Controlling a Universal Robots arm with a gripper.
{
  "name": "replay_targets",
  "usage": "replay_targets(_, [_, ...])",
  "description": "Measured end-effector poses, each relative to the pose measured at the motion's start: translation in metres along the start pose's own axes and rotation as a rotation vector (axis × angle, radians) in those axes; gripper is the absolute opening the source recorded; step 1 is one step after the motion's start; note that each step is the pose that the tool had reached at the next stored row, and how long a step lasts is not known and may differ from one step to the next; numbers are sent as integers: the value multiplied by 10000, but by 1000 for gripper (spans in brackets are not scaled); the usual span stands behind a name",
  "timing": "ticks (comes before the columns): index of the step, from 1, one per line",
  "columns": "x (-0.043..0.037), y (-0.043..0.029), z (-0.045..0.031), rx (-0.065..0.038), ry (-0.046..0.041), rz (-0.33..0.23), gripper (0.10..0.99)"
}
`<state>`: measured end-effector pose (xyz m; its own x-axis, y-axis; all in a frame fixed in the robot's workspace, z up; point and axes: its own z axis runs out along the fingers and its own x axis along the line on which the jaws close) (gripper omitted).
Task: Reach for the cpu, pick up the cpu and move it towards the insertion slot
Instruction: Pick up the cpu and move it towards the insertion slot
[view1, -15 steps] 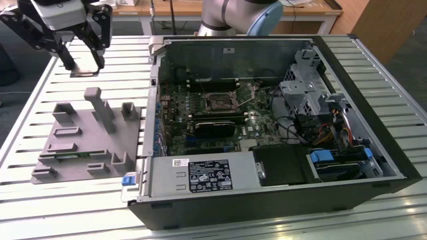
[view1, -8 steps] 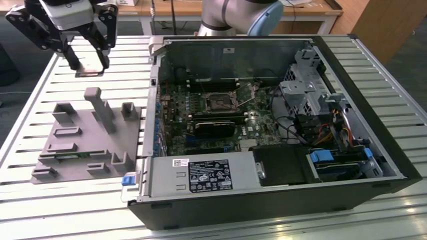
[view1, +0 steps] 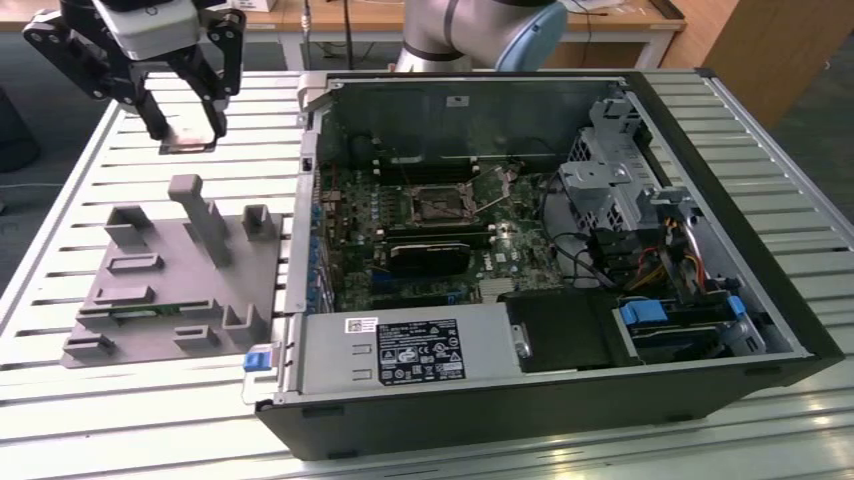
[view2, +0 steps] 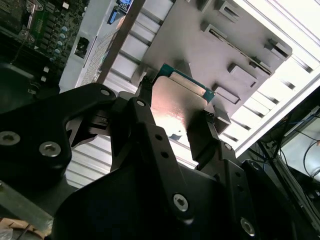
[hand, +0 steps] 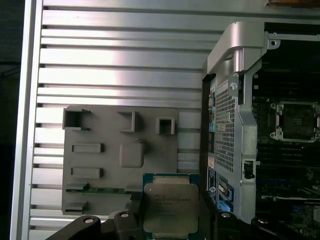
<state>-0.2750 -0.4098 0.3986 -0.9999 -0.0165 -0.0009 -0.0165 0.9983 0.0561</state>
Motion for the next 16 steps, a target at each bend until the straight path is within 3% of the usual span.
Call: replay_targets(16, [-159,-3,0,-1,-1,-1,533])
